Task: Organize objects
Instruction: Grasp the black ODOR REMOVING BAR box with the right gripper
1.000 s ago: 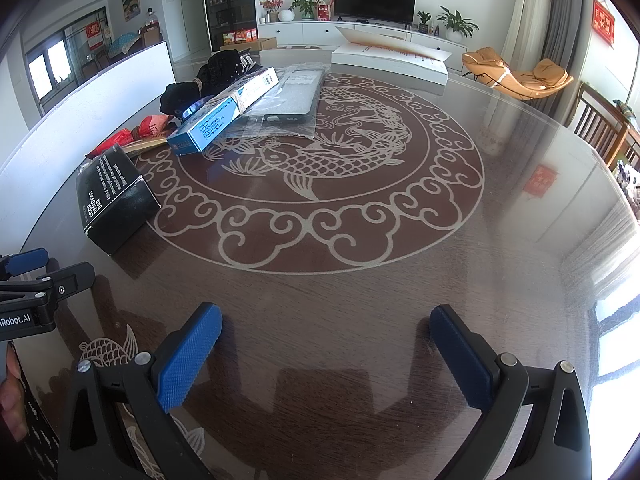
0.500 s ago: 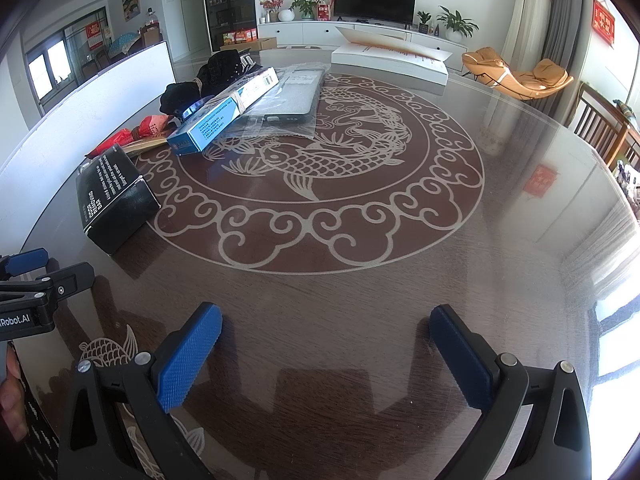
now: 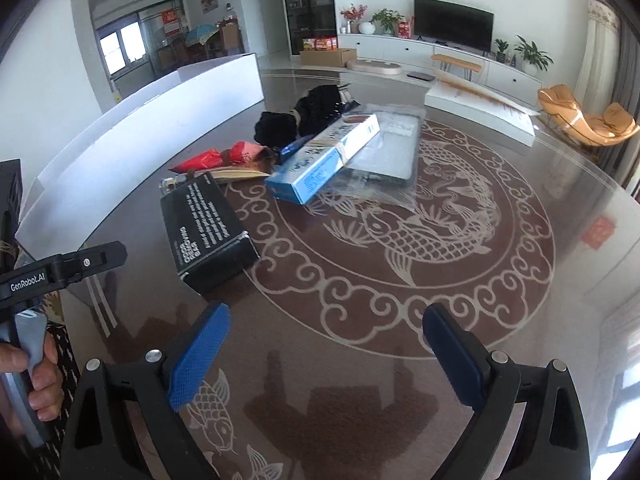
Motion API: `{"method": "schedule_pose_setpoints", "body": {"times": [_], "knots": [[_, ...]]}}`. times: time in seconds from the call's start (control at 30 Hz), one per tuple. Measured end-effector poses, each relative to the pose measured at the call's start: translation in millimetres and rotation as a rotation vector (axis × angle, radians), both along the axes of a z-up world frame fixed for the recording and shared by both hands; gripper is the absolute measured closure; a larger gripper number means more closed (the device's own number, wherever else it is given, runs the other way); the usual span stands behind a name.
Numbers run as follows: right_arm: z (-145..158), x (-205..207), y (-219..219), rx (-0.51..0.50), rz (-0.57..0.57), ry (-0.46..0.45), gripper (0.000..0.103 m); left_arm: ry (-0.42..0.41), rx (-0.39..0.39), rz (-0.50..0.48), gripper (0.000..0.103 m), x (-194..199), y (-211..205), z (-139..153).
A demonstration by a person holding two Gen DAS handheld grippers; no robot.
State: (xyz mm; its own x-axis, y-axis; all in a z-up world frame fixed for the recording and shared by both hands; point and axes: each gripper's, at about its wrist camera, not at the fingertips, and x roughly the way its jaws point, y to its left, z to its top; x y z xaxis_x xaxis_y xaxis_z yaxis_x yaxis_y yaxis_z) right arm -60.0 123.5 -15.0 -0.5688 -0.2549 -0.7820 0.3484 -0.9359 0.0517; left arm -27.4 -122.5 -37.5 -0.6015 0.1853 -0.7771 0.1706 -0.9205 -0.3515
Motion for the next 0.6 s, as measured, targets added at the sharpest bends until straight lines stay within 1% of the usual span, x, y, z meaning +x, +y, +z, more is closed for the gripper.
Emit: {"method": "schedule_pose_setpoints", "body": {"times": [0.07,0.1,0.17,0.2,0.3,0.37,0.4,0.43,0.47,0.5,0.53,0.6], "knots": [[6.9,-21.6,-29.7,0.063,0.09,0.0,0.005,0.018,0.02,0.033,0.0,3.0,-8.4,2.6],[8.6,-32.6,-41.7,0.066,0.128,-0.009,0.005,0.031,0.022,0.048,0.0,6.1,-11.5,4.5],[8.8,-52.0,-64.3,0.026,0.222,-0.059,0.006,0.061,0.028,0.07,0.0,12.1,-16.3,9.4],[7.3,-59.2,-76.3,0.023,0.268,-0.079,0.006,0.077,0.031,0.077,0.0,13.9,-17.7,11.3],[-9.7,-73.2,-110.4,0.083,0.358,-0.137,0.006,0.104,0.032,0.093,0.0,16.2,-19.3,14.4],[-25.9,-78.6,-125.6,0.136,0.367,-0.168,0.007,0.094,0.032,0.089,0.0,13.5,-18.6,12.3],[-31.7,-79.1,-130.2,0.153,0.367,-0.171,0.018,0.088,0.035,0.084,0.0,12.5,-18.6,11.3],[-35.6,-78.3,-132.7,0.156,0.366,-0.175,0.034,0.083,0.039,0.081,0.0,12.2,-19.0,10.4],[-34.3,-74.6,-132.5,0.149,0.35,-0.144,0.04,0.079,0.044,0.079,0.0,12.2,-19.7,9.5],[-33.2,-71.3,-129.5,0.124,0.325,-0.138,0.044,0.075,0.05,0.078,0.0,11.2,-20.0,8.4],[-33.5,-67.1,-124.6,0.103,0.296,-0.135,0.044,0.071,0.057,0.077,0.0,10.4,-20.5,7.3],[-34.0,-53.2,-112.2,0.102,0.248,-0.112,0.044,0.058,0.065,0.072,0.0,8.8,-20.5,4.9]]}}
